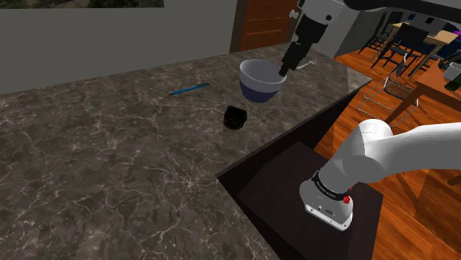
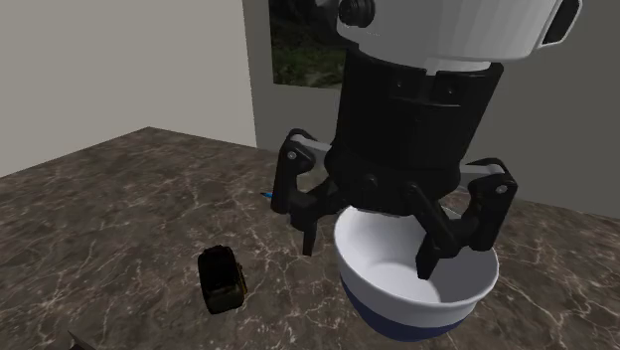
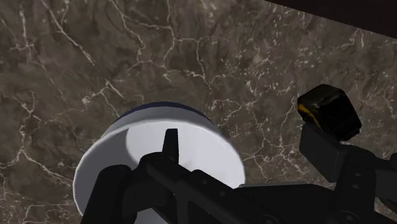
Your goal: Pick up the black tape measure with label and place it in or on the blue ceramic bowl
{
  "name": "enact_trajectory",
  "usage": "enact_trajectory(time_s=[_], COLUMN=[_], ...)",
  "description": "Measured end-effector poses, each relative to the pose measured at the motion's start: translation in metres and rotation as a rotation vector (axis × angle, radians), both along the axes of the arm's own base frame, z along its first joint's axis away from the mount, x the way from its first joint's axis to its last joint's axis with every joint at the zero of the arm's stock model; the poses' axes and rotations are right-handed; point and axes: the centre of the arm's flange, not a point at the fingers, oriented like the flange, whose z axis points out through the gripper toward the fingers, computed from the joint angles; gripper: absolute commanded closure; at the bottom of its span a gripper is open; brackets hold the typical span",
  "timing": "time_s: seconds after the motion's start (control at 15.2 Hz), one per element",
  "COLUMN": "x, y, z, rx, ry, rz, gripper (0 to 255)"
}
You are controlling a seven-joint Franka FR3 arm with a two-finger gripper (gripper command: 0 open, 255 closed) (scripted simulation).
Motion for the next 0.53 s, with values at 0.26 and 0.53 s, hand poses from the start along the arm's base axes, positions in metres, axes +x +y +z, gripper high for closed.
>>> enact_trajectory(time_s=[0.26, 0.53], x=[0.006, 0.011], y=[0.024, 0.068], z=[-0.013, -0.038], rx=[0.002, 0.005], ry=[-0.015, -0.045], rz=[0.012, 0.033], gripper=[0, 0])
